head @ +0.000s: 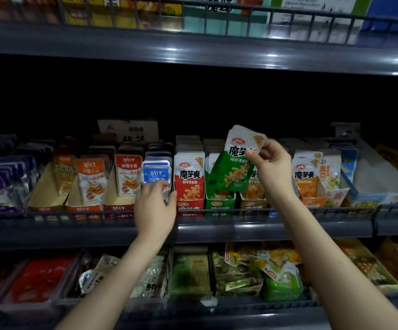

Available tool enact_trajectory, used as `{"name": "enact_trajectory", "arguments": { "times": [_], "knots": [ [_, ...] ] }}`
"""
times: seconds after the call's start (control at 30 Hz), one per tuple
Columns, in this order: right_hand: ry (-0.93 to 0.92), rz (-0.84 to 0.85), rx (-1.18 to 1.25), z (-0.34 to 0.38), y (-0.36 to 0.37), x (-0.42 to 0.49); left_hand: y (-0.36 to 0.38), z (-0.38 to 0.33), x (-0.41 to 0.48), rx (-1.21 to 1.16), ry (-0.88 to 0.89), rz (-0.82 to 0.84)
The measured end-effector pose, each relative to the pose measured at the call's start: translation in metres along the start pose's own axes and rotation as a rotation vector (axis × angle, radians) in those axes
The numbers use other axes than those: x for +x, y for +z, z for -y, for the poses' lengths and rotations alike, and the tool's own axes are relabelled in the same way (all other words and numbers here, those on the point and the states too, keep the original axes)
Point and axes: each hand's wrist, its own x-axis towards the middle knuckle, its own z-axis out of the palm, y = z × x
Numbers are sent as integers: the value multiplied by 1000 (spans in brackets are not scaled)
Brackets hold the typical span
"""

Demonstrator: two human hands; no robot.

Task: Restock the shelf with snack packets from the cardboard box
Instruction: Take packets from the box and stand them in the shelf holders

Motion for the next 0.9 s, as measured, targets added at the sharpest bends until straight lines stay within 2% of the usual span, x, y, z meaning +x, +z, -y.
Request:
{"name": "enact_trajectory", "arguments": {
  "times": [0.27,0.47,0.6,0.8,0.9],
  "knots": [
    [-10,-54,-59,-21,30,5,22,17,-2,207,-38,16],
    [-171,-187,-366,-18,28,8,28,23,-2,205,-31,-4],
    [-96,-57,-400,-27,27,14,31,25,-4,172,-7,-18],
    [-18,-22,-243,-30,35,14,31,23,-6,117,-7,-19],
    [26,37,-287,-38,31,13,32,23,-6,99,-21,-21]
  ]
}}
